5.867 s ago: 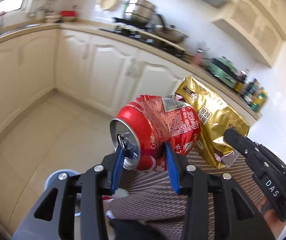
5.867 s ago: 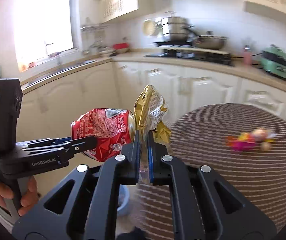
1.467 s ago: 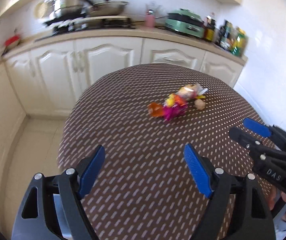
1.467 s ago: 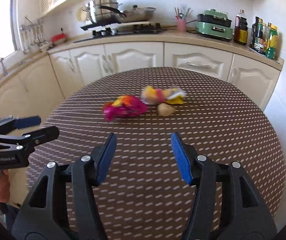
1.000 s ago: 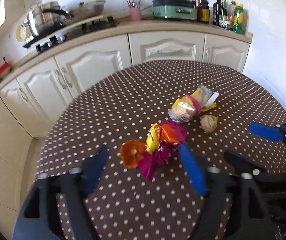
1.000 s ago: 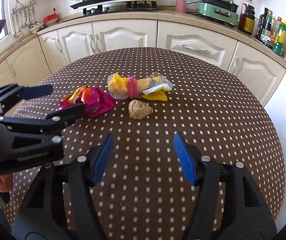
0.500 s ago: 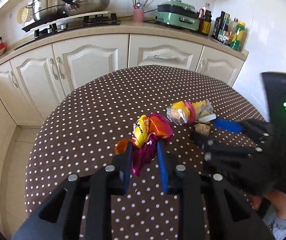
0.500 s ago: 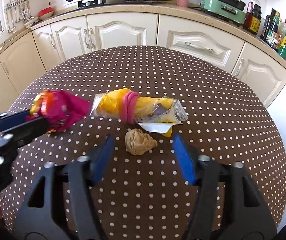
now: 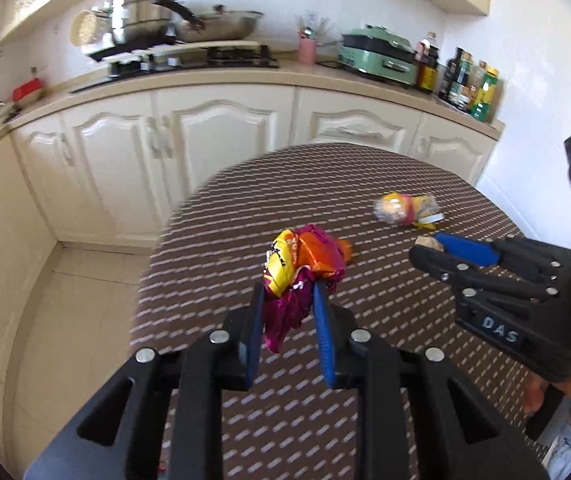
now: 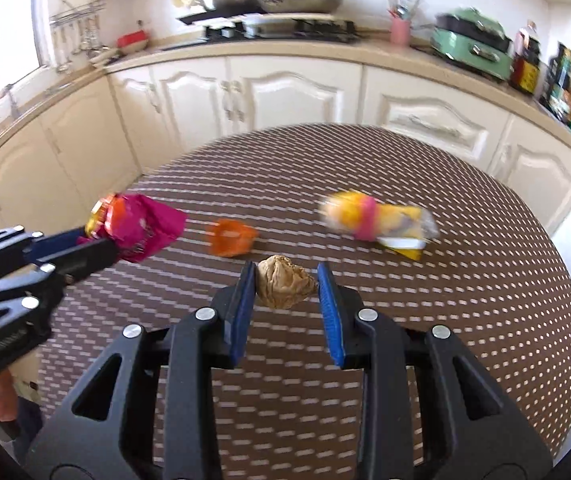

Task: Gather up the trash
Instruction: 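Carry the candy wrapper and walnut over the blue bucket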

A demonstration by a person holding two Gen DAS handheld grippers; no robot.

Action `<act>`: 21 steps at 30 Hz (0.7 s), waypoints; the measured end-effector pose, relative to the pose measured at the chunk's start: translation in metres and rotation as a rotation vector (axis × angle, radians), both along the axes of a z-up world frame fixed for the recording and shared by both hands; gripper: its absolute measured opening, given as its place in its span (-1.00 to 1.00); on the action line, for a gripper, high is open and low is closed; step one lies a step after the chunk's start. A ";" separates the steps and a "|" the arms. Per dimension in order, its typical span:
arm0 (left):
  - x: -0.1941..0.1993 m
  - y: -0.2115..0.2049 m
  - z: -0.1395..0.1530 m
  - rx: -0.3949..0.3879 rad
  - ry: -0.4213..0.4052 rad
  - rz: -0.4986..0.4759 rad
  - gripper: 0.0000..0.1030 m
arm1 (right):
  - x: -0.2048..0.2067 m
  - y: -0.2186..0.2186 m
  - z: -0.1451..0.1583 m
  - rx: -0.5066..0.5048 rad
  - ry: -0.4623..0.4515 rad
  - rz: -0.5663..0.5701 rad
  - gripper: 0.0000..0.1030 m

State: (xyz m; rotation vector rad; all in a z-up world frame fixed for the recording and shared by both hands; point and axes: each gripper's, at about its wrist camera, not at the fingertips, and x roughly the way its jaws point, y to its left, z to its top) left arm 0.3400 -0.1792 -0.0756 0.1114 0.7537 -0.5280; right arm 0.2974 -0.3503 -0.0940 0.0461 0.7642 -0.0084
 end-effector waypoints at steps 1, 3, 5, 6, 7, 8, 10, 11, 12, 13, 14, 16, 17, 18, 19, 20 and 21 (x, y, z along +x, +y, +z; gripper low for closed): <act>-0.003 0.011 0.002 -0.002 -0.008 0.016 -0.55 | -0.001 0.014 0.005 -0.001 -0.010 0.021 -0.40; -0.008 0.036 0.005 -0.013 -0.014 0.046 -0.55 | -0.002 0.036 0.011 0.002 -0.019 0.056 -0.39; -0.015 0.066 0.007 -0.014 -0.027 0.096 -0.55 | -0.003 0.065 0.017 -0.001 -0.036 0.102 -0.39; -0.019 0.081 0.007 -0.016 -0.034 0.115 -0.55 | -0.003 0.077 0.019 0.003 -0.041 0.123 -0.39; -0.022 0.096 0.007 -0.015 -0.040 0.136 -0.55 | -0.004 0.090 0.021 0.009 -0.046 0.143 -0.39; -0.025 0.106 0.007 -0.015 -0.043 0.150 -0.55 | -0.004 0.109 0.022 0.010 -0.050 0.173 -0.39; -0.032 0.137 0.003 -0.007 -0.049 0.194 -0.55 | -0.002 0.137 0.024 0.017 -0.052 0.218 -0.39; -0.036 0.150 0.001 -0.006 -0.052 0.213 -0.55 | -0.001 0.156 0.024 0.023 -0.052 0.248 -0.39; -0.040 0.167 -0.003 -0.001 -0.051 0.238 -0.55 | 0.000 0.173 0.023 0.027 -0.047 0.274 -0.39; -0.042 0.180 -0.006 0.003 -0.048 0.261 -0.55 | 0.002 0.190 0.021 0.033 -0.043 0.301 -0.39; -0.045 0.194 -0.009 0.005 -0.044 0.283 -0.55 | 0.002 0.203 0.020 0.035 -0.042 0.320 -0.39; -0.050 0.224 -0.020 0.013 -0.031 0.331 -0.55 | 0.004 0.232 0.013 0.037 -0.027 0.364 -0.39; -0.053 0.241 -0.027 0.022 -0.020 0.362 -0.55 | 0.006 0.250 0.006 0.044 -0.017 0.391 -0.39; -0.054 0.255 -0.034 0.027 -0.012 0.388 -0.55 | 0.008 0.265 -0.001 0.046 -0.002 0.412 -0.39; -0.056 0.267 -0.042 0.030 -0.002 0.411 -0.55 | 0.008 0.276 -0.008 0.050 0.012 0.429 -0.39; -0.057 0.282 -0.051 0.031 0.017 0.433 -0.55 | 0.010 0.293 -0.017 0.061 0.033 0.451 -0.39; -0.057 0.292 -0.058 0.029 0.032 0.450 -0.55 | 0.013 0.305 -0.025 0.067 0.049 0.467 -0.39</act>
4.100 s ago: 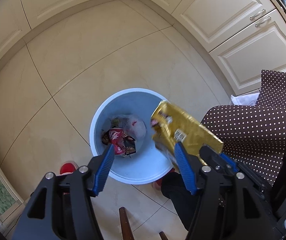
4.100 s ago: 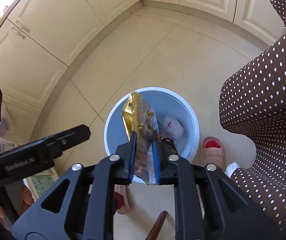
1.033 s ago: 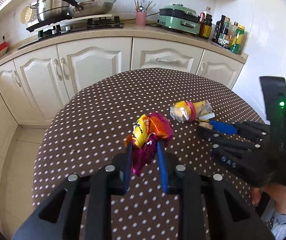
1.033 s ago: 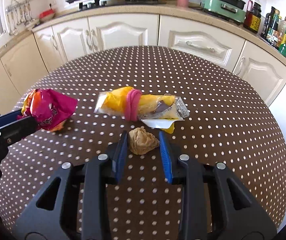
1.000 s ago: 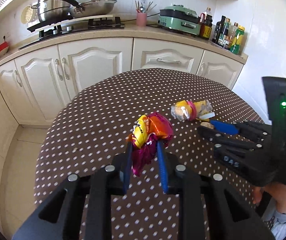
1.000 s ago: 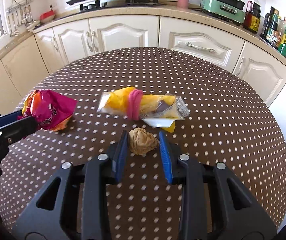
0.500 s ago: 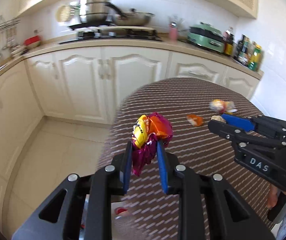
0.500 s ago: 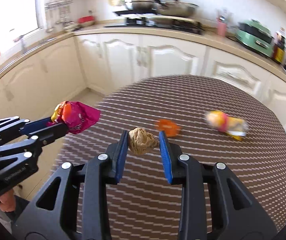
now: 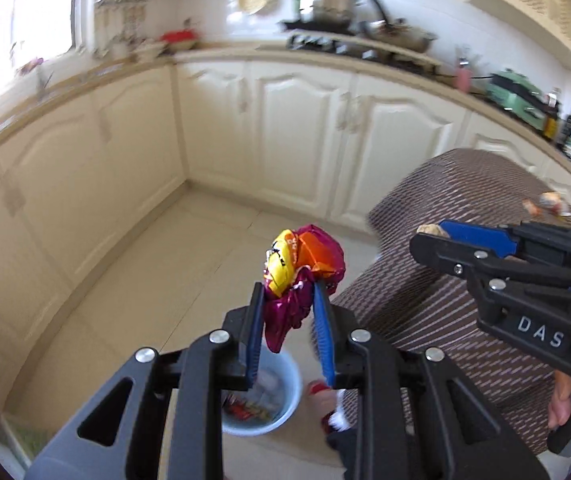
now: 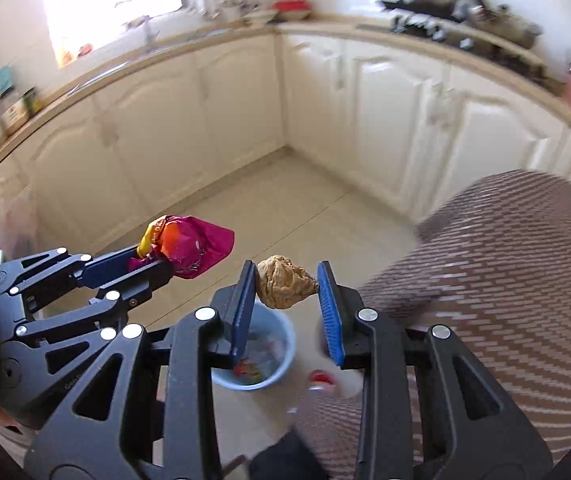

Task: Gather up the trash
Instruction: 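Carry the candy wrapper and walnut over the blue bucket, then open the left tool to drop the wrapper, then open the right tool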

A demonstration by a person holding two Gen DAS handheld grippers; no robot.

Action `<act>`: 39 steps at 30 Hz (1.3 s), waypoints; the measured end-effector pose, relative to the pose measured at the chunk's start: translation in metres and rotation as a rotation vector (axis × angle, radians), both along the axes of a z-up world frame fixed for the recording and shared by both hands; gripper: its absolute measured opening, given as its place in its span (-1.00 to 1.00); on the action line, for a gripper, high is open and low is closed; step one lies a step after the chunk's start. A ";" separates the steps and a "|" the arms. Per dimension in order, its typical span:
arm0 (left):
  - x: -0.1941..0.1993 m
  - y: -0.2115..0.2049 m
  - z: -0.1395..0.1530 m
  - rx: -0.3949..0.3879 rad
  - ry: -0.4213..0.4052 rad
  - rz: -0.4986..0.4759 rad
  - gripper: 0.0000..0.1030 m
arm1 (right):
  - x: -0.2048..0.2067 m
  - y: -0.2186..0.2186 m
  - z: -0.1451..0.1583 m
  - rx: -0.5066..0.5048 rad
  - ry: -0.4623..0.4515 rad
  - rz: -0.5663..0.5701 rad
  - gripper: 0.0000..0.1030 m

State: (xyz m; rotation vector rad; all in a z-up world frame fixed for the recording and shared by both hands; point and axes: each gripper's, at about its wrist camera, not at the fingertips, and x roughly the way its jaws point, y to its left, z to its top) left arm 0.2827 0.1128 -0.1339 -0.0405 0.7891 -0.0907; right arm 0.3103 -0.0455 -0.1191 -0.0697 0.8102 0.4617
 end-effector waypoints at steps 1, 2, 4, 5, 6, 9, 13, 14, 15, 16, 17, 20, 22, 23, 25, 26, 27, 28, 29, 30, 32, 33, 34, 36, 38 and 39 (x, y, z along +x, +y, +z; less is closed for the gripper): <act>0.000 0.014 -0.011 -0.004 0.021 0.025 -0.55 | 0.004 0.016 -0.011 0.003 0.027 0.022 -0.39; 0.000 0.023 -0.019 -0.003 0.035 0.042 -0.55 | 0.006 0.029 -0.021 0.007 0.048 0.038 -0.39; 0.002 0.048 -0.044 0.003 0.080 0.097 -0.55 | 0.009 0.047 -0.038 0.004 0.075 0.058 -0.39; 0.004 0.059 -0.056 0.004 0.103 0.115 -0.55 | 0.013 0.056 -0.049 0.005 0.098 0.068 -0.39; 0.005 0.065 -0.065 0.002 0.117 0.127 -0.55 | 0.018 0.064 -0.059 0.008 0.120 0.075 -0.39; 0.011 0.085 -0.096 -0.020 0.176 0.158 -0.55 | 0.026 0.084 -0.088 -0.001 0.172 0.085 -0.40; 0.027 0.101 -0.142 -0.058 0.257 0.198 -0.54 | 0.040 0.098 -0.125 -0.020 0.235 0.082 -0.40; 0.032 0.103 -0.155 -0.067 0.278 0.203 -0.54 | 0.043 0.098 -0.131 -0.023 0.246 0.080 -0.40; 0.036 0.106 -0.165 -0.074 0.294 0.208 -0.54 | 0.045 0.101 -0.138 -0.026 0.257 0.077 -0.40; 0.040 0.109 -0.179 -0.088 0.318 0.217 -0.54 | 0.050 0.102 -0.148 -0.030 0.270 0.072 -0.40; 0.042 0.110 -0.188 -0.097 0.335 0.222 -0.54 | 0.051 0.101 -0.154 -0.032 0.278 0.065 -0.40; 0.045 0.114 -0.219 -0.127 0.391 0.227 -0.54 | 0.061 0.099 -0.176 -0.023 0.310 0.041 -0.40; 0.051 0.114 -0.228 -0.123 0.405 0.226 -0.54 | 0.065 0.096 -0.190 -0.019 0.334 0.028 -0.40; 0.053 0.114 -0.229 -0.129 0.397 0.222 -0.52 | 0.066 0.095 -0.197 -0.015 0.345 0.023 -0.40; 0.059 0.111 -0.227 -0.123 0.366 0.220 -0.50 | 0.069 0.094 -0.206 -0.011 0.356 0.012 -0.40; 0.061 0.107 -0.226 -0.117 0.356 0.218 -0.45 | 0.069 0.094 -0.209 -0.006 0.360 0.007 -0.40; 0.061 0.105 -0.225 -0.119 0.353 0.216 -0.38 | 0.071 0.093 -0.211 0.000 0.362 0.001 -0.40; 0.062 0.104 -0.226 -0.128 0.354 0.211 -0.32 | 0.072 0.093 -0.212 0.002 0.361 -0.003 -0.40; 0.065 0.103 -0.227 -0.131 0.357 0.210 -0.15 | 0.074 0.091 -0.214 0.002 0.361 -0.007 -0.39; 0.065 0.103 -0.227 -0.126 0.359 0.216 -0.06 | 0.076 0.089 -0.216 0.005 0.364 -0.009 -0.39; 0.065 0.102 -0.226 -0.106 0.348 0.222 0.03 | 0.076 0.089 -0.218 0.007 0.365 -0.013 -0.39; 0.068 0.099 -0.225 -0.094 0.343 0.226 0.08 | 0.076 0.090 -0.219 0.008 0.367 -0.014 -0.39; 0.067 0.099 -0.224 -0.081 0.337 0.232 0.11 | 0.077 0.090 -0.220 0.011 0.370 -0.015 -0.39; 0.064 0.102 -0.221 -0.074 0.329 0.242 0.16 | 0.077 0.091 -0.223 0.012 0.373 -0.015 -0.39; 0.062 0.108 -0.221 -0.075 0.335 0.252 0.16 | 0.075 0.094 -0.225 0.014 0.376 -0.013 -0.39; 0.062 0.111 -0.223 -0.073 0.339 0.256 0.17 | 0.075 0.096 -0.225 0.015 0.377 -0.012 -0.39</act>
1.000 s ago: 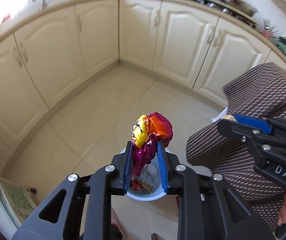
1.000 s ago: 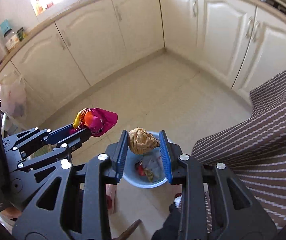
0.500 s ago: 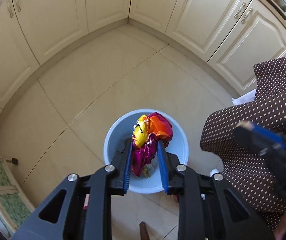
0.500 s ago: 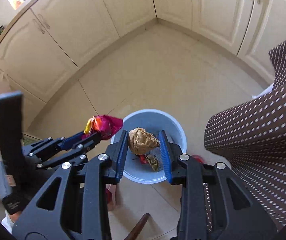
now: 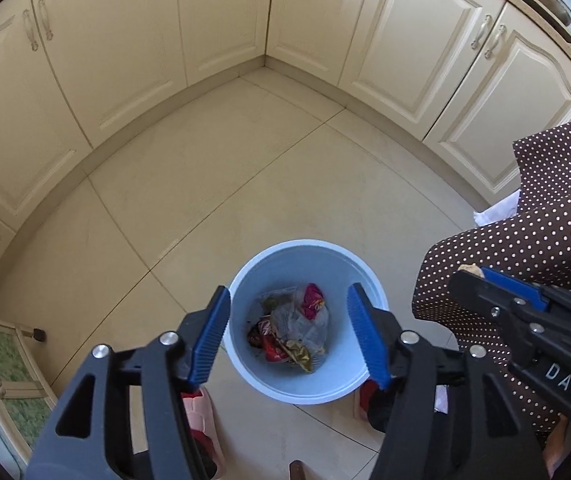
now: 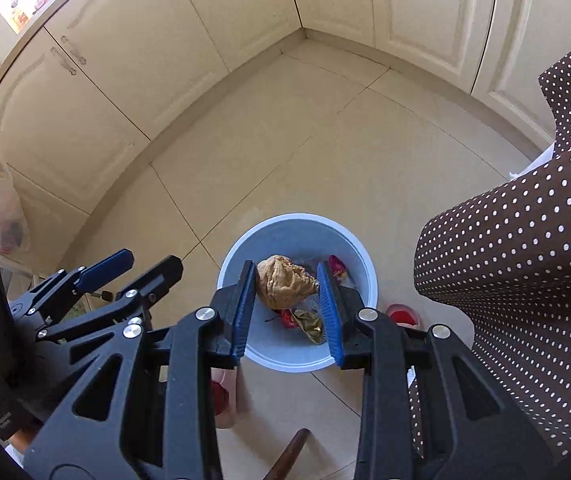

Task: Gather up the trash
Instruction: 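Open the left tool to drop the wrapper, then open the right tool, then move both open tools back to the remaining trash on the table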

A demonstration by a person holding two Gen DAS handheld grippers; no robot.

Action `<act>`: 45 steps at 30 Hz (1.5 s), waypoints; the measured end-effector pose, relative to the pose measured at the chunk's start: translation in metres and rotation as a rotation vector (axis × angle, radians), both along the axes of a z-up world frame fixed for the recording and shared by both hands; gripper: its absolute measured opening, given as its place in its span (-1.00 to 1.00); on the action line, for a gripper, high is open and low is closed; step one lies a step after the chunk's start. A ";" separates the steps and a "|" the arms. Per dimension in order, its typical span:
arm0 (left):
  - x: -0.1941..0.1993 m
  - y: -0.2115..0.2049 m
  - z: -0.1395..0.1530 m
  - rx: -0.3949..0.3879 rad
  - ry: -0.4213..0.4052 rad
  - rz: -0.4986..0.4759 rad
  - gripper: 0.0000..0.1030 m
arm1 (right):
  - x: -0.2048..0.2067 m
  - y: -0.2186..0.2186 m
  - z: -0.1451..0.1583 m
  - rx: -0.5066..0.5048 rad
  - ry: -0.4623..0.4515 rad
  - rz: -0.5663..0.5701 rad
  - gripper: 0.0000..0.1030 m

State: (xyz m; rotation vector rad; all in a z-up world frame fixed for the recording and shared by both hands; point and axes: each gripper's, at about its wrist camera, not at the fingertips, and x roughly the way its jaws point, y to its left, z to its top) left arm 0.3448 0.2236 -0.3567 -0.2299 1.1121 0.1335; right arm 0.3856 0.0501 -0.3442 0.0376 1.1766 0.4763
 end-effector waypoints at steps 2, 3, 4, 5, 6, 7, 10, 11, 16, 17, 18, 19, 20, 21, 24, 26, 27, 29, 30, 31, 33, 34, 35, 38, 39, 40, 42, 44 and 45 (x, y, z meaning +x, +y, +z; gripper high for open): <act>-0.002 0.006 0.000 0.006 0.006 0.006 0.18 | -0.001 0.003 -0.001 0.001 0.002 0.002 -0.39; -0.003 0.009 0.000 0.006 0.007 0.010 0.21 | -0.001 0.005 -0.002 0.002 0.004 0.003 -0.39; -0.003 0.012 0.000 -0.004 0.010 0.015 0.22 | -0.001 0.007 -0.002 0.004 0.007 0.005 -0.39; -0.004 0.016 -0.001 -0.020 0.015 0.020 0.23 | -0.001 0.008 -0.003 0.004 0.007 0.006 -0.39; -0.006 0.020 -0.002 -0.029 0.020 0.026 0.23 | -0.001 0.009 -0.003 0.004 0.007 0.009 -0.39; -0.007 0.024 -0.003 -0.039 0.027 0.035 0.23 | -0.001 0.011 -0.002 0.003 0.007 0.011 -0.39; -0.008 0.033 -0.004 -0.055 0.030 0.054 0.23 | 0.001 0.017 -0.002 0.002 0.006 0.015 -0.39; -0.008 0.034 -0.004 -0.056 0.030 0.060 0.23 | 0.001 0.018 -0.003 0.002 0.007 0.016 -0.39; -0.011 0.041 -0.003 -0.068 0.026 0.071 0.23 | 0.002 0.025 -0.004 0.000 -0.002 0.020 -0.38; -0.012 0.043 -0.003 -0.069 0.024 0.073 0.23 | 0.001 0.026 -0.004 -0.003 -0.006 0.021 -0.37; -0.012 0.043 -0.002 -0.070 0.022 0.075 0.23 | 0.001 0.027 -0.003 -0.003 -0.007 0.023 -0.37; -0.012 0.043 -0.002 -0.072 0.020 0.077 0.23 | 0.001 0.027 -0.003 -0.002 -0.008 0.023 -0.37; -0.013 0.043 -0.002 -0.074 0.018 0.079 0.23 | 0.000 0.027 -0.002 -0.002 -0.013 0.022 -0.37; -0.013 0.043 -0.002 -0.076 0.018 0.080 0.23 | 0.000 0.028 -0.002 -0.003 -0.016 0.021 -0.37; -0.014 0.042 -0.001 -0.083 0.016 0.083 0.23 | 0.001 0.031 0.001 0.003 -0.023 0.019 -0.24; -0.015 0.043 0.000 -0.086 0.015 0.083 0.23 | 0.001 0.031 0.004 0.001 -0.031 0.016 -0.11; -0.015 0.043 0.000 -0.087 0.013 0.083 0.23 | 0.001 0.032 0.005 -0.001 -0.035 0.018 -0.11; -0.016 0.044 0.002 -0.087 0.010 0.082 0.23 | 0.000 0.031 0.009 -0.004 -0.043 0.018 -0.11; -0.017 0.043 0.003 -0.087 0.007 0.083 0.23 | 0.000 0.030 0.011 -0.004 -0.046 0.018 -0.11; -0.018 0.043 0.005 -0.089 0.001 0.084 0.23 | -0.001 0.028 0.013 -0.005 -0.052 0.018 -0.11; -0.020 0.043 0.009 -0.088 -0.010 0.083 0.23 | -0.004 0.025 0.022 -0.008 -0.067 0.017 -0.11; -0.023 0.041 0.014 -0.083 -0.017 0.080 0.23 | -0.005 0.023 0.027 -0.010 -0.077 0.016 -0.11; -0.025 0.039 0.019 -0.080 -0.027 0.076 0.23 | -0.007 0.019 0.033 -0.011 -0.087 0.017 -0.11; -0.033 0.029 0.042 -0.081 -0.070 0.063 0.23 | -0.017 0.003 0.057 -0.015 -0.133 0.017 -0.11; -0.034 0.026 0.050 -0.078 -0.085 0.055 0.23 | -0.020 -0.003 0.066 -0.017 -0.151 0.014 -0.11; -0.036 0.020 0.061 -0.074 -0.102 0.044 0.23 | -0.024 -0.011 0.075 -0.016 -0.169 0.011 -0.11; -0.043 0.005 0.087 -0.053 -0.145 0.011 0.23 | -0.031 -0.029 0.102 -0.009 -0.213 0.001 -0.11; -0.048 -0.009 0.109 -0.037 -0.183 -0.011 0.23 | -0.039 -0.049 0.131 -0.009 -0.265 -0.010 -0.11; -0.050 -0.020 0.124 -0.037 -0.208 -0.032 0.23 | -0.044 -0.060 0.146 -0.007 -0.295 -0.013 -0.11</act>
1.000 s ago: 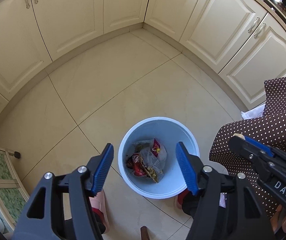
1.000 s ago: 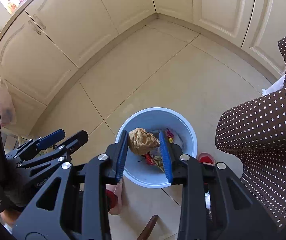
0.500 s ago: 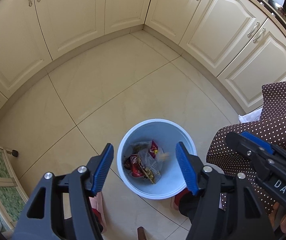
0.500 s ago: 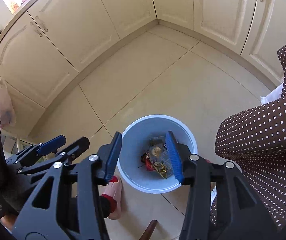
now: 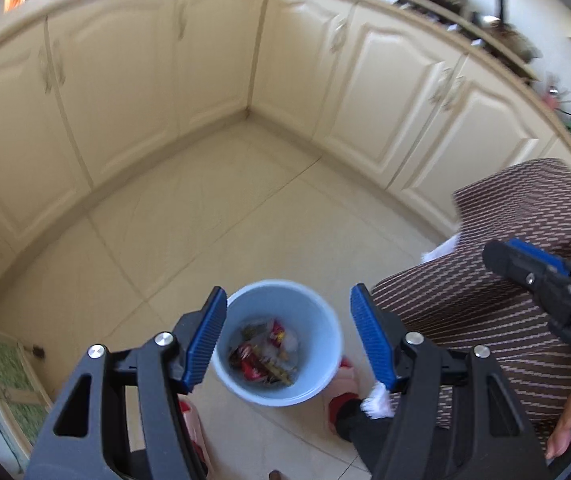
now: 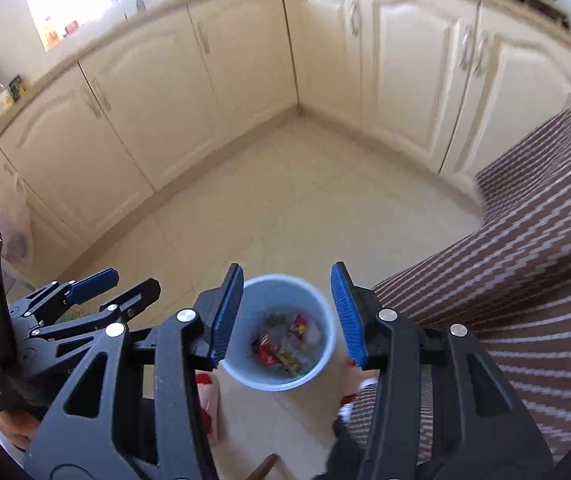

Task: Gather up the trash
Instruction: 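Move both open tools back to the remaining trash on the table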

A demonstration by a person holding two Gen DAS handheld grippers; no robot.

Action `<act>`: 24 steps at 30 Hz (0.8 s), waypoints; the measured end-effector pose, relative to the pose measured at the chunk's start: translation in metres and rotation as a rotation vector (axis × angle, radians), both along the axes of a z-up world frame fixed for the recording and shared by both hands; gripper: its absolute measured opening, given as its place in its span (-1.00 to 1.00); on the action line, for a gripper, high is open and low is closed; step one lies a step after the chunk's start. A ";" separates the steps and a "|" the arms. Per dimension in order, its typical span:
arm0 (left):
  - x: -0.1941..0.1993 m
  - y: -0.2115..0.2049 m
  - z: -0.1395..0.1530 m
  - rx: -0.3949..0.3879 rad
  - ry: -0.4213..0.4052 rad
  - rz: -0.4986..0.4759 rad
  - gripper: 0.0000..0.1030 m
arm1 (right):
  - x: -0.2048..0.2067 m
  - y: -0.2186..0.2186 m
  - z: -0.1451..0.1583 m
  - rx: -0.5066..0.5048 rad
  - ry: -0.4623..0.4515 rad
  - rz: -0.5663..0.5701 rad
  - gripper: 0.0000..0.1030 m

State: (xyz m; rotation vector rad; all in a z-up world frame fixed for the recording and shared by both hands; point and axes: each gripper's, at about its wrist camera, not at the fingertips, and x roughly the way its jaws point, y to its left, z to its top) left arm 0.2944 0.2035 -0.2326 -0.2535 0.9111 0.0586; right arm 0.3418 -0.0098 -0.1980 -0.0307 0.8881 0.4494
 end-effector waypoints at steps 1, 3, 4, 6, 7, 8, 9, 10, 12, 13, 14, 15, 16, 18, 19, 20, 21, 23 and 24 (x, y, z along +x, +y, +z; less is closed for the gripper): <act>-0.002 -0.012 0.016 -0.001 -0.024 -0.024 0.24 | -0.006 -0.013 0.017 -0.003 -0.036 -0.008 -0.11; -0.005 -0.036 0.042 0.010 -0.071 -0.069 0.27 | -0.015 -0.033 0.044 -0.001 -0.088 -0.019 -0.10; -0.006 -0.050 0.056 0.016 -0.095 -0.095 0.28 | -0.020 -0.044 0.057 0.000 -0.116 -0.027 -0.09; -0.008 -0.082 0.083 0.022 -0.140 -0.156 0.33 | -0.033 -0.074 0.087 -0.004 -0.180 -0.062 -0.04; -0.007 -0.101 0.097 0.024 -0.158 -0.196 0.34 | -0.037 -0.089 0.097 -0.005 -0.201 -0.079 -0.04; -0.006 -0.120 0.109 0.026 -0.171 -0.235 0.36 | -0.043 -0.112 0.111 -0.006 -0.230 -0.109 -0.03; -0.006 -0.135 0.117 0.026 -0.180 -0.262 0.36 | -0.046 -0.127 0.118 -0.009 -0.246 -0.129 -0.02; -0.006 -0.151 0.125 0.033 -0.190 -0.285 0.36 | -0.049 -0.143 0.125 -0.016 -0.263 -0.156 -0.01; -0.002 -0.186 0.143 0.065 -0.221 -0.336 0.36 | -0.053 -0.185 0.135 -0.034 -0.287 -0.228 0.00; 0.002 -0.207 0.152 0.079 -0.238 -0.371 0.36 | -0.056 -0.211 0.138 -0.045 -0.299 -0.273 0.00; 0.005 -0.227 0.158 0.081 -0.245 -0.409 0.36 | -0.059 -0.232 0.139 -0.056 -0.306 -0.313 0.00; 0.007 -0.242 0.161 0.078 -0.247 -0.437 0.36 | -0.061 -0.252 0.138 -0.067 -0.309 -0.346 0.01; 0.011 -0.258 0.163 0.078 -0.245 -0.465 0.36 | -0.062 -0.269 0.137 -0.075 -0.309 -0.373 0.01; 0.022 -0.297 0.167 0.094 -0.235 -0.525 0.36 | -0.065 -0.312 0.134 -0.099 -0.301 -0.449 0.04; 0.029 -0.315 0.165 0.104 -0.223 -0.552 0.36 | -0.067 -0.325 0.133 -0.106 -0.294 -0.472 0.05; 0.037 -0.333 0.163 0.114 -0.205 -0.575 0.36 | -0.067 -0.344 0.129 -0.113 -0.280 -0.498 0.06; 0.047 -0.346 0.159 0.115 -0.189 -0.593 0.36 | -0.069 -0.358 0.126 -0.118 -0.270 -0.519 0.06; 0.066 -0.370 0.153 0.114 -0.154 -0.609 0.36 | -0.067 -0.380 0.116 -0.141 -0.246 -0.540 0.06; 0.073 -0.379 0.149 0.105 -0.140 -0.618 0.36 | -0.066 -0.388 0.112 -0.151 -0.239 -0.546 0.06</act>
